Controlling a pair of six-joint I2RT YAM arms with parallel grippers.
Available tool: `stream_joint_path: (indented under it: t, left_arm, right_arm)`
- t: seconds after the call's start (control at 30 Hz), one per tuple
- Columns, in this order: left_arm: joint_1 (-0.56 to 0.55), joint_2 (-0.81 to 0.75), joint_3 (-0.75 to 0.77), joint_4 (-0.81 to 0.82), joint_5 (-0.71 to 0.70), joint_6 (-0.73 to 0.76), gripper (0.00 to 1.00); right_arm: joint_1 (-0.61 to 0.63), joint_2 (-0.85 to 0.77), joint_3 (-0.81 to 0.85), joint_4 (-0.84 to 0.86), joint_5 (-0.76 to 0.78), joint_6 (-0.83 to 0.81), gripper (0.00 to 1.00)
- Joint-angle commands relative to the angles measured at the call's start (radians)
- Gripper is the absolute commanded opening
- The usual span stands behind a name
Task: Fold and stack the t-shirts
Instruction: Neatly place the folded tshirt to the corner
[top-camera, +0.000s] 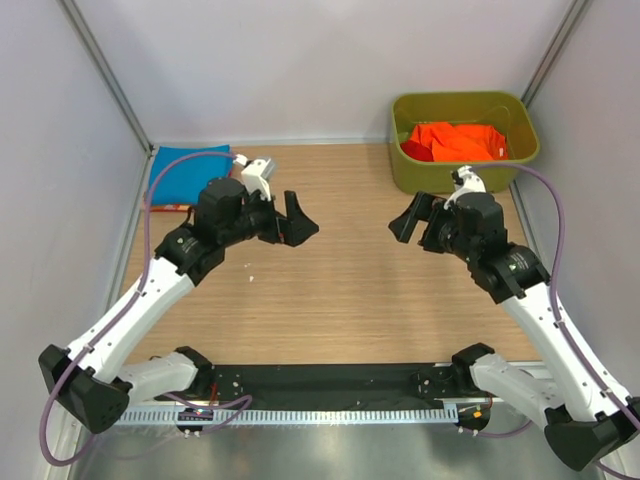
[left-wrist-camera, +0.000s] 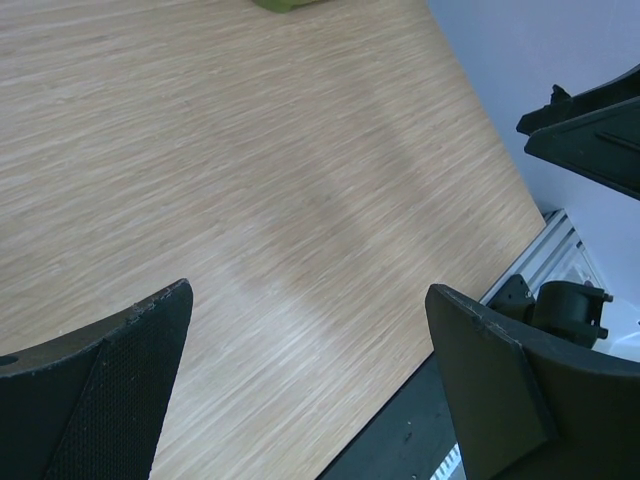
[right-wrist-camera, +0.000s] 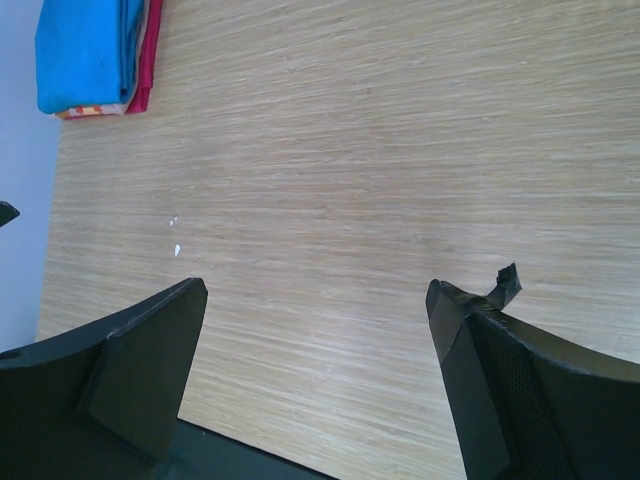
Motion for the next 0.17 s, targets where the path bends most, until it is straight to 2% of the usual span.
stream_joint_path:
  t: [0.0,0.13]
  left_arm:
    - [-0.002,-0.028,-0.008,0.026,0.023,-0.015,1.00]
    - [-0.002,-0.033,-0.009,0.029,0.029,-0.015,1.00]
  right_arm:
    - [-0.001,-0.032,0.002,-0.003,0.028,-0.011,1.00]
    - [-0.003,-0.034,-0.005,0.005,0.034,-0.012,1.00]
